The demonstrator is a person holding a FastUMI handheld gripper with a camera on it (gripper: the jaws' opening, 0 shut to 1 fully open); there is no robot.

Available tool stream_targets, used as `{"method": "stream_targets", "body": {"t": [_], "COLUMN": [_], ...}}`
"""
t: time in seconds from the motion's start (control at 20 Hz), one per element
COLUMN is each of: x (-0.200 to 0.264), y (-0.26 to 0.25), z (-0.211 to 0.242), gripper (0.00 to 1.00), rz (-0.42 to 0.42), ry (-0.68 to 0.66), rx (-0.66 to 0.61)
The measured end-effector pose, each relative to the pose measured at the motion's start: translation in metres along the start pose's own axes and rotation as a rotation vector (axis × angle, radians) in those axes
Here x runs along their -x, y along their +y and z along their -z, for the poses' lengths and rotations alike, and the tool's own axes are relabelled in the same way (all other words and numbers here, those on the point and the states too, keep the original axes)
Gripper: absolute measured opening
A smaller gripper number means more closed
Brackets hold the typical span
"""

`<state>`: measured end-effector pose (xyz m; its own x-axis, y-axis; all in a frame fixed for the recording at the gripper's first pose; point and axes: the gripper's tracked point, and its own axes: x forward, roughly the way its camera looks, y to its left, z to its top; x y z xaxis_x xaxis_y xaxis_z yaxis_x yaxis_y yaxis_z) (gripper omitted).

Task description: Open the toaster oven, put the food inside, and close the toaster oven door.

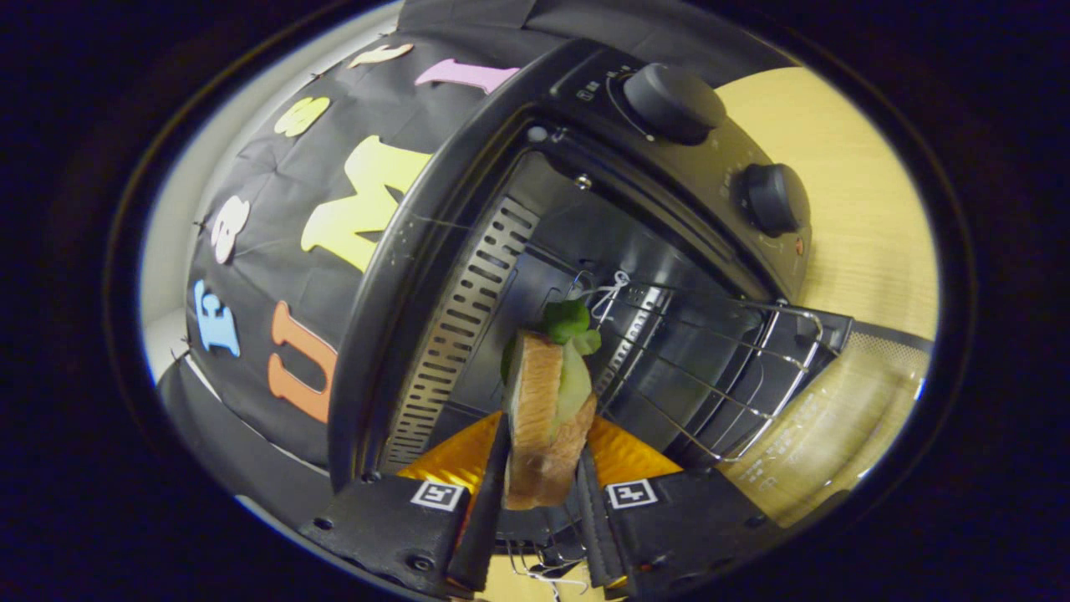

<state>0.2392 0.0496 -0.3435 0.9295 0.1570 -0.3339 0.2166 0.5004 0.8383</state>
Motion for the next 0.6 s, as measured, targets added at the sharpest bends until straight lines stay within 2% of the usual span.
{"method": "stream_targets", "body": {"t": [0.15, 0.3, 0.55, 0.6], "x": [0.0, 0.002, 0.001, 0.001], "y": [0.004, 0.003, 0.004, 0.006], "z": [0.005, 0.01, 0.018, 0.021], "gripper": [0.55, 0.67, 0.76, 0.83], "rz": [0.01, 0.046, 0.088, 0.093], "ry": [0.016, 0.033, 0.1, 0.128], "rx": [0.11, 0.259, 0.482, 0.554]}}
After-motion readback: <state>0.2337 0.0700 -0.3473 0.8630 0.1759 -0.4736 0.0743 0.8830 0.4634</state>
